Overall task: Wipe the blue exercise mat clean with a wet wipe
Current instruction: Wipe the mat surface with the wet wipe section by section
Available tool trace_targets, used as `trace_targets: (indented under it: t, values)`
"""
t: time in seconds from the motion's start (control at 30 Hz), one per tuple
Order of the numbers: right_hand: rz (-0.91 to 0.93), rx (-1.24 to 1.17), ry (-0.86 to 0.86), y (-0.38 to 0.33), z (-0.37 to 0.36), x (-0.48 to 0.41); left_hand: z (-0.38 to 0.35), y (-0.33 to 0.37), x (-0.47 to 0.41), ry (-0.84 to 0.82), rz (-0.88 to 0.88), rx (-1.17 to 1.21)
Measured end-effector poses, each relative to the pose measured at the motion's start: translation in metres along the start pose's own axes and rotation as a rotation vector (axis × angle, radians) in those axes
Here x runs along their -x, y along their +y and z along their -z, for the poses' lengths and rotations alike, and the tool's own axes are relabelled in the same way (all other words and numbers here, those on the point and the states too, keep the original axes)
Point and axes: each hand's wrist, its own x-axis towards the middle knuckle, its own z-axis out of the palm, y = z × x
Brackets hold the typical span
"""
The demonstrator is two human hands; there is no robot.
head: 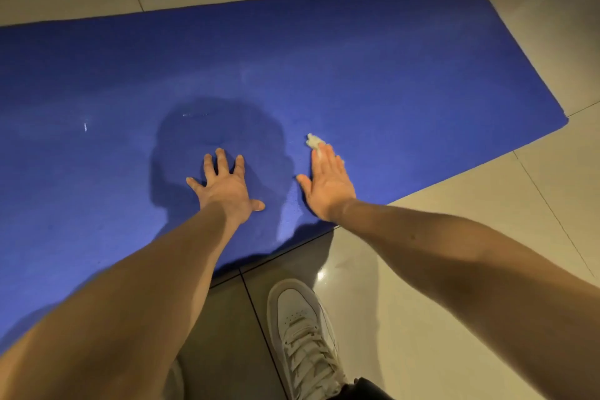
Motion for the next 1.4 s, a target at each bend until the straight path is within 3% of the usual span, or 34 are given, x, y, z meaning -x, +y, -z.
trace_targets:
  t: [0.13,0.2,0.3,0.4,0.53,0.67,0.77,0.93,1.07,1.27,1.4]
  values:
    - [-0.260,0.090,-0.054,0.002,-0.002,-0.027,-0.001,-0.005,-0.002,0.039,-0.025,0.006]
    - [-0.159,0.011,0.017,-0.020,-0.007,-0.020,0.002,-0.008,-0.003,0.170,-0.040,-0.013]
    - [0.136,-0.090,-0.045,-0.051,-0.019,0.006,0.012,-0.008,-0.014,0.295,-0.033,0.008]
    - [0.256,-0.092,-0.075,-0.046,-0.012,-0.002,0.025,-0.009,-0.027,0.227,0.001,0.016]
    - [-0.013,-0.055,-0.001,0.006,0.010,-0.055,0.033,-0.012,-0.038,0.067,0.058,0.028]
    - [-0.154,0.102,-0.041,0.022,0.015,-0.078,0.032,-0.010,-0.039,0.059,0.065,0.007]
    - [-0.013,0.008,0.018,-0.017,0.000,-0.058,0.029,-0.010,-0.040,0.080,0.069,0.009]
    - [0.320,-0.048,-0.106,-0.052,-0.013,-0.028,0.031,-0.009,-0.043,0.106,0.068,-0.006]
    - [0.183,-0.111,-0.048,-0.025,0.003,-0.068,0.031,-0.013,-0.047,0.196,0.050,0.054]
    - [-0.137,0.057,-0.002,-0.013,0.008,-0.114,0.039,-0.028,-0.057,0.253,0.088,0.076]
    - [0.134,-0.056,0.012,-0.060,-0.015,-0.088,0.046,-0.035,-0.065,0.190,0.129,0.073]
